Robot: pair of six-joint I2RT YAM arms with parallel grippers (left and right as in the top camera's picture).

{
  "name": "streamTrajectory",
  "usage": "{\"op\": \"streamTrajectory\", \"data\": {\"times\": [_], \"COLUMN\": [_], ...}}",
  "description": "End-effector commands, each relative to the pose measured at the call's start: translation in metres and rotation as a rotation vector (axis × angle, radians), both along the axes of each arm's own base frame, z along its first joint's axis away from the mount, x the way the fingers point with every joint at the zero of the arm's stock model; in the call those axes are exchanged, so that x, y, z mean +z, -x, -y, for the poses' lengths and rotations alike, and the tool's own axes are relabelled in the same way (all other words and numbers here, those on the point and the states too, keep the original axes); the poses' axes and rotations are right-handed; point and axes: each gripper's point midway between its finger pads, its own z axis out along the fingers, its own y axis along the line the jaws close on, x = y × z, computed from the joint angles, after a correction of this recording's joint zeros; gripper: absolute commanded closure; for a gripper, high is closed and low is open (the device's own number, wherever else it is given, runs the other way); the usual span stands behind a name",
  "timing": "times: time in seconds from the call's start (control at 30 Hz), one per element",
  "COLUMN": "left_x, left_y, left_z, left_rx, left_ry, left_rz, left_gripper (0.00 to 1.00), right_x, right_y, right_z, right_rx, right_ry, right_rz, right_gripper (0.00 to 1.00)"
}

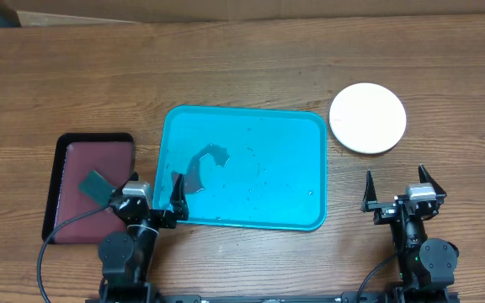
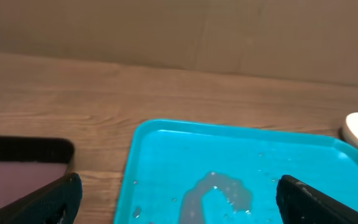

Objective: Clean dirty plates on tray and stack at the side

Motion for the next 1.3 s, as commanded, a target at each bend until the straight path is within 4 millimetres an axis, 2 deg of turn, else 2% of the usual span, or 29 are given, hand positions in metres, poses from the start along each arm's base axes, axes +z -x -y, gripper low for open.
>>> {"op": "streamTrajectory", "data": {"times": [0.0,0.13,0.23,0.37,0.73,1.27], "left_x": [0.006,0.011,0.001,0.013,0.012,0.012], "left_y": [0.001,0.003,0.007,0.010,0.010,0.010], "left_z": [-0.010,-0.016,-0.018,-0.018,-0.012,-0.012], "left_rx": [0.059,0.094,0.108,0.107,0.073,0.071], "left_ry": [-0.029,-0.033,-0.036,-0.034,-0.119,-0.136], "left_rz": [0.043,0.066,0.028,0.080,0.083,0.087], "left_gripper": [0.00,0.00,0.00,0.00,0.00,0.00], "right_x": [-0.001,-0.001,-0.001,-0.001,-0.001,-0.001], "right_y": [0.000,0.000,0.000,0.000,0.000,0.000], "right_z": [0.002,0.002,0.002,0.002,0.002,0.002], "right_rx": [-0.007,-0.007,-0.007,-0.007,-0.007,-0.007], "right_ry": [0.000,0.000,0.000,0.000,0.000,0.000], "right_rz": [0.007,0.007,0.007,0.007,0.007,0.007], "right_gripper": [0.00,0.00,0.00,0.00,0.00,0.00]}}
